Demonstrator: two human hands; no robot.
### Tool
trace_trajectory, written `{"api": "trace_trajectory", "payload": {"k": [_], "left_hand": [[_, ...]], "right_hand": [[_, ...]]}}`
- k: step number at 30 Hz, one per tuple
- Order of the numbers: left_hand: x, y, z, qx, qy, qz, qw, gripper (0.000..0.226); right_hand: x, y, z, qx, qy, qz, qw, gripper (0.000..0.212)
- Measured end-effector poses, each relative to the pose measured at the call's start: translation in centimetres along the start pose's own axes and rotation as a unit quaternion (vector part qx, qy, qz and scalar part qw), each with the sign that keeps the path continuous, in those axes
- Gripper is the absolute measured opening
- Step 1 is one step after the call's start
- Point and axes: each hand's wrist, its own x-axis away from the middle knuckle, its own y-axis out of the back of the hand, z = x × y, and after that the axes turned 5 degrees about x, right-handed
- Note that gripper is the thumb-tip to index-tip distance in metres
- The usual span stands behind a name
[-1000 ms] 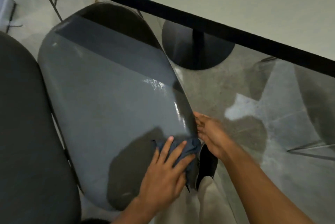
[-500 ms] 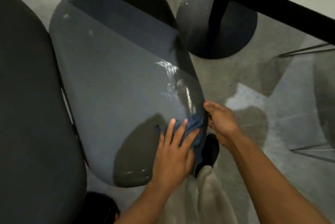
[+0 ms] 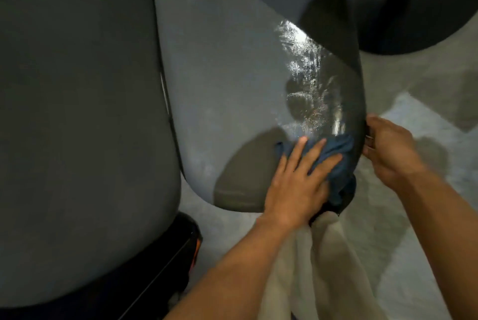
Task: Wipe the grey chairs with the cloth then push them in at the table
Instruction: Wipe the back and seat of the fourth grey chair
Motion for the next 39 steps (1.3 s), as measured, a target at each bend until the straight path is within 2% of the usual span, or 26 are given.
{"api": "trace_trajectory", "payload": {"k": [2,3,5,8,10,11,13,15,18,19,22,24,26,30,32,34,36,38,39], "left_hand": [[5.1,1.3,4.4,-0.003,0.003,0.001,1.000,0.054],[7.1,2.2,6.9,-0.003,0.043,-0.010,0.999,0.052],[9.0,3.8,10.8,0.033,0.178,-0.033,0.983,0.051],[4.4,3.8,12.7,0.048,0.363,-0.128,0.922,0.056],[-1.8,3.2,11.5,0.061,0.442,-0.197,0.873,0.059],[-4.6,2.8,10.3,0.061,0.434,-0.212,0.873,0.058],[-7.7,1.7,7.4,0.045,0.346,-0.195,0.917,0.055],[-8.0,0.8,3.6,0.052,0.230,-0.132,0.963,0.055],[-6.1,0.5,1.2,0.070,0.119,-0.033,0.990,0.056],[-5.5,0.6,1.8,0.069,0.094,-0.015,0.993,0.056],[-3.8,1.6,5.8,0.041,0.036,-0.009,0.998,0.055],[-3.5,2.9,9.1,0.024,0.049,-0.021,0.998,0.054],[-5.2,4.2,12.7,0.017,0.105,-0.058,0.993,0.052],[-16.1,7.7,16.6,0.048,0.258,-0.148,0.953,0.056],[-21.7,8.4,15.4,0.047,0.251,-0.146,0.956,0.059],[-24.3,7.7,13.1,0.016,0.164,-0.129,0.978,0.058],[-23.7,6.4,11.5,-0.019,0.023,-0.096,0.995,0.057],[-21.1,6.0,12.1,-0.028,-0.082,-0.038,0.996,0.057],[-19.8,6.3,13.3,-0.034,-0.106,-0.019,0.994,0.057]], "right_hand": [[0.4,-0.2,0.3,0.018,-0.007,0.003,1.000,0.035],[0.5,-0.3,0.5,0.025,-0.006,0.000,1.000,0.034],[0.7,-0.5,0.7,0.040,-0.003,-0.004,0.999,0.027],[1.1,-1.1,0.5,0.053,0.016,-0.021,0.998,0.025],[1.3,-1.4,0.2,0.055,0.045,-0.027,0.997,0.020],[1.3,-1.7,0.1,0.054,0.060,-0.029,0.996,0.017],[1.5,-2.3,0.0,0.063,0.082,-0.029,0.994,0.011],[1.5,-2.8,0.1,0.094,0.096,-0.049,0.990,0.009],[1.4,-3.4,0.4,0.136,0.109,-0.066,0.982,0.011],[1.3,-3.5,0.7,0.162,0.119,-0.072,0.977,0.015],[1.1,-4.1,2.4,0.270,0.156,-0.088,0.946,0.050],[1.1,-5.3,3.9,0.320,0.206,-0.091,0.920,0.062],[0.9,-7.1,5.4,0.366,0.259,-0.093,0.889,0.067],[-0.9,-10.3,8.1,0.438,0.309,-0.083,0.840,0.069],[-2.1,-11.1,9.7,0.438,0.322,-0.093,0.834,0.067],[-3.3,-11.7,11.2,0.431,0.340,-0.097,0.830,0.066],[-4.1,-12.2,12.6,0.436,0.359,-0.092,0.820,0.066],[-4.7,-12.9,13.8,0.444,0.380,-0.090,0.807,0.066],[-4.9,-13.3,14.3,0.449,0.384,-0.090,0.802,0.067]]}}
